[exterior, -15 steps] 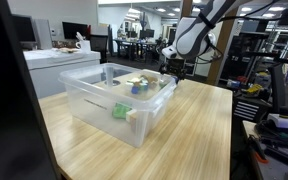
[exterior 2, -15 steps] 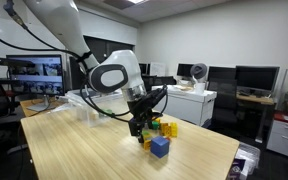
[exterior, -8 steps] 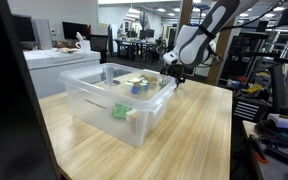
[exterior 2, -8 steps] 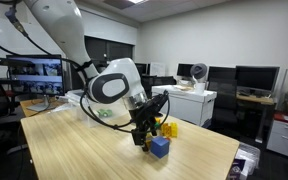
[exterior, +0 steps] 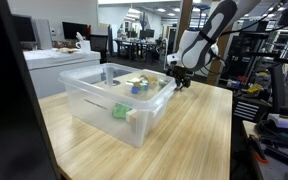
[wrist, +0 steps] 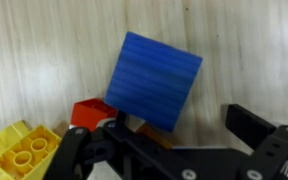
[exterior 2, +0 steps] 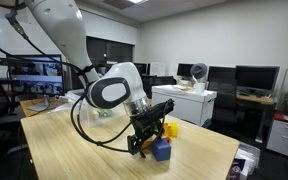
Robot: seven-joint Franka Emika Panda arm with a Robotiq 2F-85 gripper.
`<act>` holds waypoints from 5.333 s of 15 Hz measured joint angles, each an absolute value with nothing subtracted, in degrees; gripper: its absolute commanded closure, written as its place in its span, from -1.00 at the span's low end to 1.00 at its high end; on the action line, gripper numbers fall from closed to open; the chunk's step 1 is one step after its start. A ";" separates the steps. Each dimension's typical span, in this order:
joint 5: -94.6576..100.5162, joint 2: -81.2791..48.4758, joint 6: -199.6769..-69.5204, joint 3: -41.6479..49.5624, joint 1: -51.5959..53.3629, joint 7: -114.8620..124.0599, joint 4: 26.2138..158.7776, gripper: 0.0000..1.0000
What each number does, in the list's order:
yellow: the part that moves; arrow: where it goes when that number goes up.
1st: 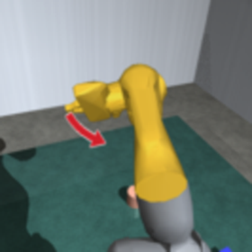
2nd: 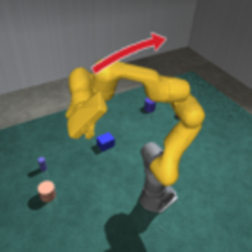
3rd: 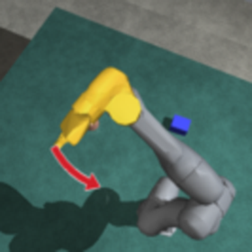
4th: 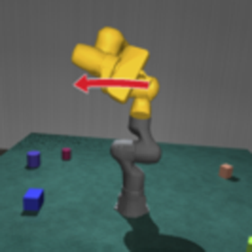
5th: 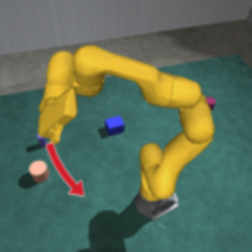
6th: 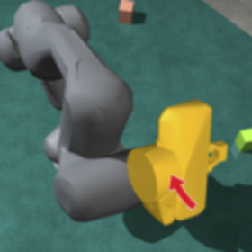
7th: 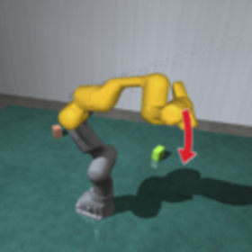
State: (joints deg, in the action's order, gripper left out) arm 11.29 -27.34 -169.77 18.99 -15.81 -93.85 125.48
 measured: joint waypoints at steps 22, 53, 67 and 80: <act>13.49 -28.33 -138.96 15.43 -8.75 -13.74 112.51 -0.50; -16.38 12.68 -153.54 6.31 0.69 -27.06 140.45 0.73; -18.75 12.68 -158.02 17.34 5.37 -28.98 136.87 -1.00; -4.71 -14.70 -160.92 24.21 -10.68 2.06 122.97 -1.00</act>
